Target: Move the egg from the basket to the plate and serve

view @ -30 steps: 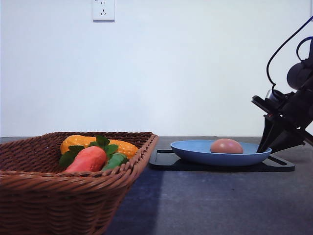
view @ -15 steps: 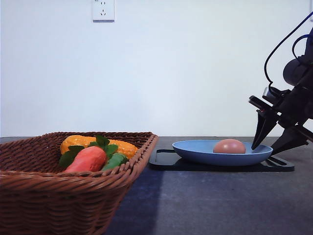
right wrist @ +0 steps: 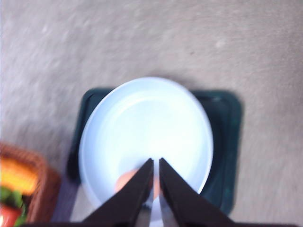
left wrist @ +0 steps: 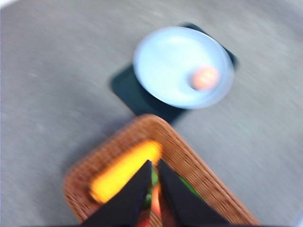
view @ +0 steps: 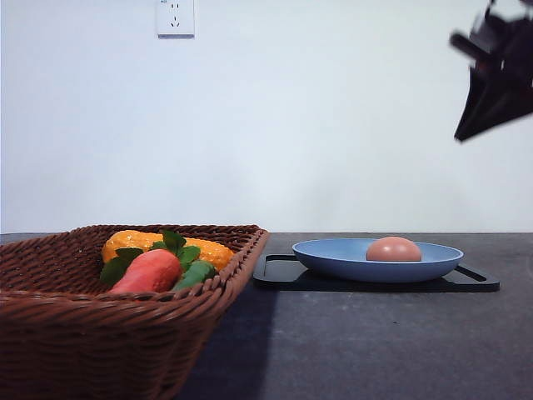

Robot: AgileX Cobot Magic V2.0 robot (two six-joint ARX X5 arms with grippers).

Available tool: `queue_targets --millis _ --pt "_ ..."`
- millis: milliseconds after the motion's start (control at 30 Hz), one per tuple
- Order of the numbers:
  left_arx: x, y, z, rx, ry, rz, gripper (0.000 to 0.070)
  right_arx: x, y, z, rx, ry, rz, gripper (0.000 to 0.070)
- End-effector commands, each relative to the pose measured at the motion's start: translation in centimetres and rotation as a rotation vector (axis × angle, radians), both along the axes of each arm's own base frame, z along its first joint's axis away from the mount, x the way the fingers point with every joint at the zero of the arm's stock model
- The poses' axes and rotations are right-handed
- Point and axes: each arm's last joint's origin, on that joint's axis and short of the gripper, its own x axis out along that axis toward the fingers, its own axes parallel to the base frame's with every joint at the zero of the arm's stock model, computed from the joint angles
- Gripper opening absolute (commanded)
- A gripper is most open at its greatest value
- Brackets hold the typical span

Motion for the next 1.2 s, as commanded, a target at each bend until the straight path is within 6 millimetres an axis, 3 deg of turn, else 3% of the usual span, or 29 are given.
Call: queue_targets --millis 0,233,400,567,833,1167 --pt "0.9 0.3 0.4 -0.01 -0.032 0.025 0.0 -1.1 0.7 0.8 -0.052 -0.027 0.023 0.0" --pt "2.8 3.2 -1.6 -0.059 -0.057 0.187 0.0 -7.4 3.5 2.1 -0.213 -0.137 0.037 0.0" --pt "2.5 4.3 -5.0 -0.107 -0.088 0.248 0.0 -11.6 4.6 0.8 -0.262 -0.285 0.032 0.0" --pt "0.8 4.8 -9.3 -0.173 -0.126 0.274 0.0 -14.9 4.8 -1.8 -0.279 -0.438 -0.017 0.0" --pt "-3.1 5.3 -14.5 -0.267 -0.201 0.317 0.0 -17.1 4.4 -5.8 -0.262 -0.583 -0.095 0.0" --pt "-3.6 5.2 -15.1 -0.291 -0.166 0.326 0.0 -17.1 4.4 -5.9 -0.216 -0.6 -0.125 0.0"
